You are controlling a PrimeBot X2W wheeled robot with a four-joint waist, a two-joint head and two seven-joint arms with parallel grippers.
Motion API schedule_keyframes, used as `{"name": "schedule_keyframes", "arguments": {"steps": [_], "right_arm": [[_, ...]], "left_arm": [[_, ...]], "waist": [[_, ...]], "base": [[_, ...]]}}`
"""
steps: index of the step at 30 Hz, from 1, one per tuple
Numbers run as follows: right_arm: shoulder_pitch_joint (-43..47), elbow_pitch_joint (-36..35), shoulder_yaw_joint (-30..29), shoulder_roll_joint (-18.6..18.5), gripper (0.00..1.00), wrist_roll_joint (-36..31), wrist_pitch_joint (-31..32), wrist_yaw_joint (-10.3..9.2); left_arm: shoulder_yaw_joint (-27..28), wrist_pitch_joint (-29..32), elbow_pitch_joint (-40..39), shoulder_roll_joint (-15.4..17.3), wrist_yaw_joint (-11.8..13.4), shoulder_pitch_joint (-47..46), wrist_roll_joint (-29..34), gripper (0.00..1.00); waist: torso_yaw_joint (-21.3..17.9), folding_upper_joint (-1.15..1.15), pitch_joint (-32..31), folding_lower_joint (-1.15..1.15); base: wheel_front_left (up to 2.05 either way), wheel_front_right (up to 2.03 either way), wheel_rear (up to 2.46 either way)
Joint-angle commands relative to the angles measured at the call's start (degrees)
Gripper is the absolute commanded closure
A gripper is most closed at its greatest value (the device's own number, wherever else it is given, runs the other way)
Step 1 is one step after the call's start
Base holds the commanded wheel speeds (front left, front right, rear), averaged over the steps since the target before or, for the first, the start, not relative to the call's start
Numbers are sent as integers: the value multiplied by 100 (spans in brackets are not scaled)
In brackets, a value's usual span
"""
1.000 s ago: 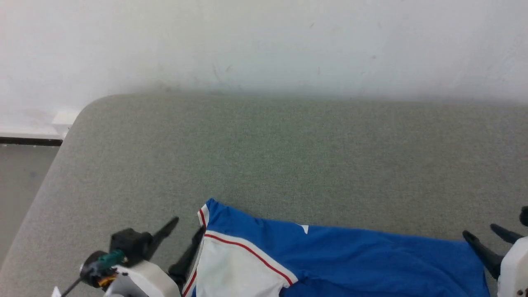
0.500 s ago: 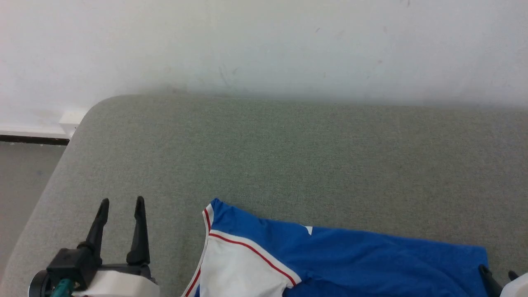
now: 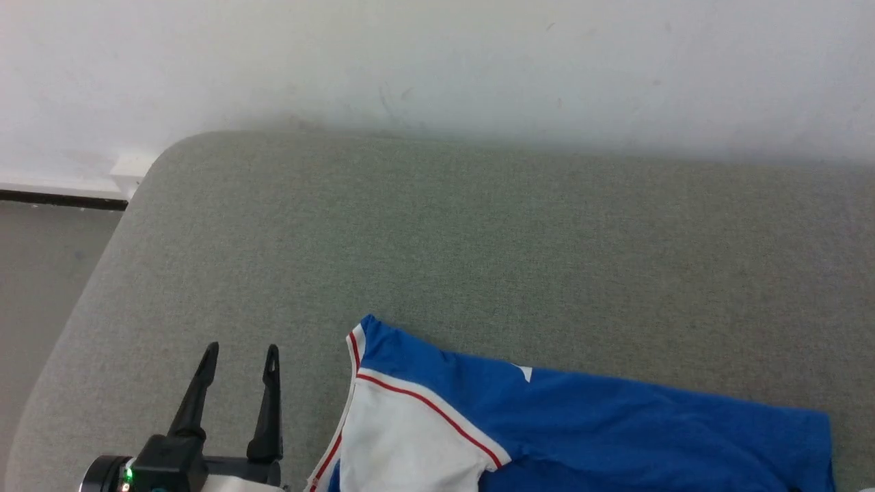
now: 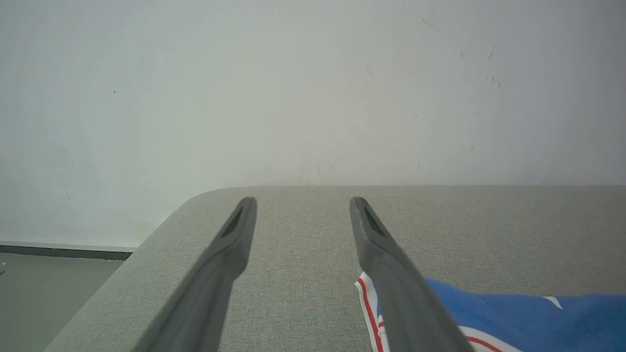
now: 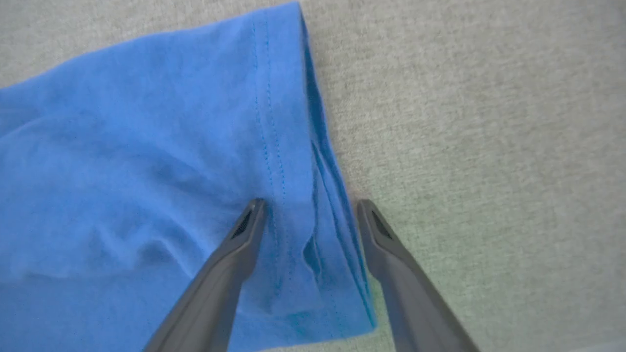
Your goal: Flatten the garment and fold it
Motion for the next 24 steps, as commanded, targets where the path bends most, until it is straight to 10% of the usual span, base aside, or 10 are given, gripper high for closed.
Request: {"name": "schedule_keyframes", "arguments": {"steps": [1, 9, 10, 11, 12, 24], "right_arm": [[-30, 95, 55, -16, 0, 37, -47, -5], [-122, 619, 488, -151, 0, 215, -117, -5], [-117, 658, 613, -148, 24, 277, -102, -5], [-117, 690, 718, -145, 85, 346, -92, -5], [-119, 704, 818, -148, 100, 406, -89, -5], [-262, 707, 626, -611, 100, 327, -703, -5]], "left_arm": [[81, -27, -15, -83, -97, 27, 72, 0], [272, -27, 29, -386, -406, -88, 289, 0], [296, -27, 35, -419, -435, -103, 309, 0], [314, -27, 43, -448, -468, -115, 330, 0], [331, -27, 47, -474, -497, -128, 355, 0], [527, -27, 192, -702, -753, -6, 518, 0]], "waist": [[70, 0, 95, 0], [131, 0, 291, 0], [131, 0, 307, 0], [126, 0, 322, 0], [119, 0, 336, 0], [-55, 0, 0, 0]], "base": [[0, 0, 0], [0, 0, 0], [0, 0, 0], [0, 0, 0], [0, 0, 0], [0, 0, 0]]}}
